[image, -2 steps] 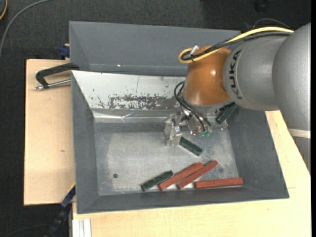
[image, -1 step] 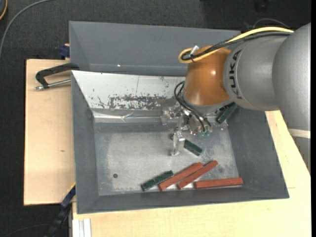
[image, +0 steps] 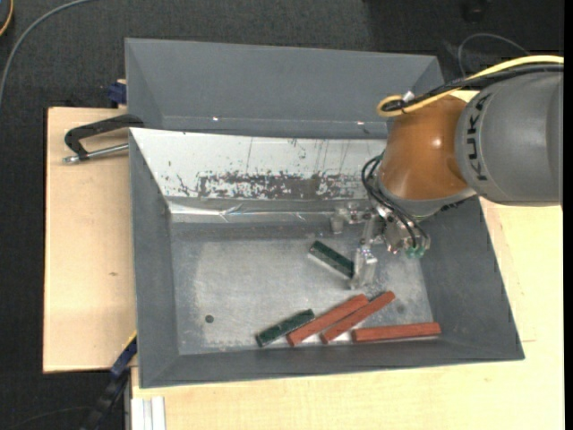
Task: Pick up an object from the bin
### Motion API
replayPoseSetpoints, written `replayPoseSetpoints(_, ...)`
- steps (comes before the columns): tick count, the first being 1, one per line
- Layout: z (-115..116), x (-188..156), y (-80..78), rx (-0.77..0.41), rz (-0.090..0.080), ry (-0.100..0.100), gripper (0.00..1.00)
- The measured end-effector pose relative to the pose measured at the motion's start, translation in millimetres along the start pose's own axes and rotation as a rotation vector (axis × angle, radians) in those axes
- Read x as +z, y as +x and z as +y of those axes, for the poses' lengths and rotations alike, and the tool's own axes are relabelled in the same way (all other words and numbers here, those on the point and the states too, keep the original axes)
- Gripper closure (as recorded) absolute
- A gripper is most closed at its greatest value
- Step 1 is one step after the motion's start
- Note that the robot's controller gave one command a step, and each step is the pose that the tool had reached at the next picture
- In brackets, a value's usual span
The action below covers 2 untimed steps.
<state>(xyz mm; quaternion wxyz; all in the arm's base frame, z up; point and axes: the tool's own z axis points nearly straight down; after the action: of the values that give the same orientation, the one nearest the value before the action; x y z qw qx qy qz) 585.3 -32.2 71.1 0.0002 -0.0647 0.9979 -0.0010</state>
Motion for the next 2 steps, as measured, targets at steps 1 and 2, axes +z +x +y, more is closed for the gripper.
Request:
replayPoseSetpoints(1, 50.9, 0.1, 14.5, -0.237, -0.001, -0.004, 0.0)
replayPoseSetpoints(2, 49.6, 0.1, 14.4, -0.234, -0.002, -0.003, 1.0)
